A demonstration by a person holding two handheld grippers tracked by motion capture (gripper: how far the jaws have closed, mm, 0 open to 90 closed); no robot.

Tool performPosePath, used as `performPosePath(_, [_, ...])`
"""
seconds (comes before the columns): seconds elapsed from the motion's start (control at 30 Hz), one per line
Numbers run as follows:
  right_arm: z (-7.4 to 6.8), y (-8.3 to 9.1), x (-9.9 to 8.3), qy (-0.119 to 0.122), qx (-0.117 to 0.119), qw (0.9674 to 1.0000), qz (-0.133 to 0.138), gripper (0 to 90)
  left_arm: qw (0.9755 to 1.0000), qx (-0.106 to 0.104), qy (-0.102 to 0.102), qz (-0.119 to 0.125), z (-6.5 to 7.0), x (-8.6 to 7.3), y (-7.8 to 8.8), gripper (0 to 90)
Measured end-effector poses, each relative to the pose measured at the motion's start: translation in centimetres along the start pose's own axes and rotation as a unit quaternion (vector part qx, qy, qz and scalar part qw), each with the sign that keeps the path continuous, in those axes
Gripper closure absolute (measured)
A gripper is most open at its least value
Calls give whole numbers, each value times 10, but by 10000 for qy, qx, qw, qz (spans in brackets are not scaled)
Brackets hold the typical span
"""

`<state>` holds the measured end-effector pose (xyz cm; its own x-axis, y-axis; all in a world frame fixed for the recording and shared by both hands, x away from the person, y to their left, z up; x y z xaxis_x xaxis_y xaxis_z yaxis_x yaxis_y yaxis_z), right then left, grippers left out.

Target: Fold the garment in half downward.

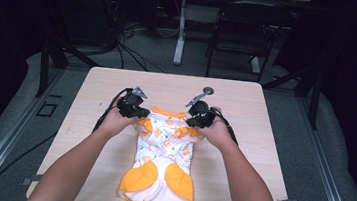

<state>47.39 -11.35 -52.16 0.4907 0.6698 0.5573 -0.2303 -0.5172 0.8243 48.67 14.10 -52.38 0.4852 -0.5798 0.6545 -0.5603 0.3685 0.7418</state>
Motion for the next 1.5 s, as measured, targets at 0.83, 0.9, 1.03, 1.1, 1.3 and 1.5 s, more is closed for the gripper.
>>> performPosePath(0.83, [-4, 35, 26, 307, -270, 9989, 212, 896, 9993, 186, -78, 306, -11, 23, 32, 885])
performPosePath(0.9, [-4, 38, 28, 329, -282, 9988, 238, 895, 9991, 222, -93, 348, -11, 25, 34, 885])
performPosePath(1.03, [-4, 43, 31, 378, -347, 9984, 236, 896, 9987, 257, -117, 417, -12, 29, 39, 885])
performPosePath(1.1, [-5, 46, 32, 405, -370, 9982, 244, 896, 9986, 269, -129, 441, -12, 31, 41, 885])
performPosePath(1.3, [-5, 52, 33, 399, -436, 9975, 386, 896, 9979, 310, -169, 534, -12, 35, 46, 885])
performPosePath(1.5, [-7, 55, 35, 467, -533, 9966, 426, 896, 9975, 327, -169, 596, -13, 36, 49, 885])
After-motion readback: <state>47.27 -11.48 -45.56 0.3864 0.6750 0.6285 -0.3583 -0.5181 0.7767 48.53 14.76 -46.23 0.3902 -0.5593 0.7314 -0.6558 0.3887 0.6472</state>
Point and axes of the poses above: each handheld gripper's, and its own axes: y roughly backward along the jaws, x roughly out of its top, z roughly to its right, the point moved 2 cm from there along -y, roughly forward along the jaws, and after that the axes turned 10 degrees about x, right-handed, at the moved point
